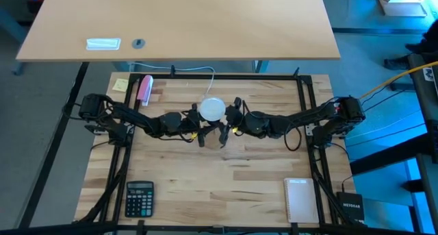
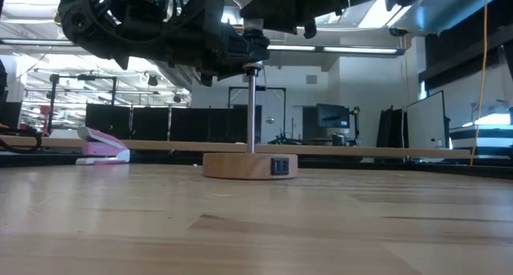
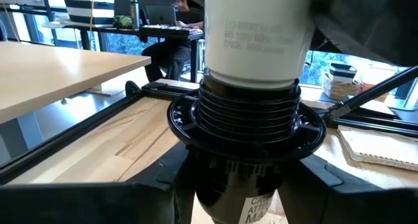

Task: Screw lightbulb
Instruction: Remove the white lightbulb from the brown lamp

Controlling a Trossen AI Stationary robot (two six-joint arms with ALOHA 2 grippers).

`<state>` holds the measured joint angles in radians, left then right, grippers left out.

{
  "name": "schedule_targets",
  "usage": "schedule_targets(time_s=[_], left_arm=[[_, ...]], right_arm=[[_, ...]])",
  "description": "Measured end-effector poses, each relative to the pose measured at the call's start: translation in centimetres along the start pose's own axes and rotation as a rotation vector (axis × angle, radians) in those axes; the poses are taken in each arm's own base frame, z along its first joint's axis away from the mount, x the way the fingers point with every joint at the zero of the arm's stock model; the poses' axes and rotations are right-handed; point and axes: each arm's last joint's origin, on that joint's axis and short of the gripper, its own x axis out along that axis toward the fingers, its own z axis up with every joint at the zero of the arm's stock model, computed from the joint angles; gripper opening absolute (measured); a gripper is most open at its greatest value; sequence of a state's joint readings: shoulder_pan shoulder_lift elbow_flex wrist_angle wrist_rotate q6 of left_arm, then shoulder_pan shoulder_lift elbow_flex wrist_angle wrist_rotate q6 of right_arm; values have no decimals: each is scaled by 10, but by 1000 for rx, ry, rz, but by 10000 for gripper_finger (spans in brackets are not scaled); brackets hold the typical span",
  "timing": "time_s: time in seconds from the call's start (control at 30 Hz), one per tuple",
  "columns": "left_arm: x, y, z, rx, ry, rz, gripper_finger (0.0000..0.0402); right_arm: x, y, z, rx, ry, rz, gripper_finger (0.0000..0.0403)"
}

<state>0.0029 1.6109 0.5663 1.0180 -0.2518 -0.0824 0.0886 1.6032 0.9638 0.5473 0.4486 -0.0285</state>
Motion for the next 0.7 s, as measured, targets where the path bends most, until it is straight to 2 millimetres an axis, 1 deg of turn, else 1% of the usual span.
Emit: schedule_targets(time_s=[0.07,0.17,0.33,0.43,0.53,0.7], left_arm=[[0,0,0,4,-1,-3,154],[0,-2,2,4,-12,-37,154],[-4,-5,10,2,-26,-119,154],[-7,-7,18,-2,-53,-202,154],[-8,-10,21,-15,-55,-306,154],[-4,-17,29,-36,-45,-474,154]], right_arm=[[0,1,0,8,-1,37,157],[0,0,1,3,-5,65,156],[-6,1,9,7,-22,178,156],[-11,1,18,11,-51,302,156],[-13,-1,21,12,-61,421,156],[-12,-8,24,31,-80,720,156]])
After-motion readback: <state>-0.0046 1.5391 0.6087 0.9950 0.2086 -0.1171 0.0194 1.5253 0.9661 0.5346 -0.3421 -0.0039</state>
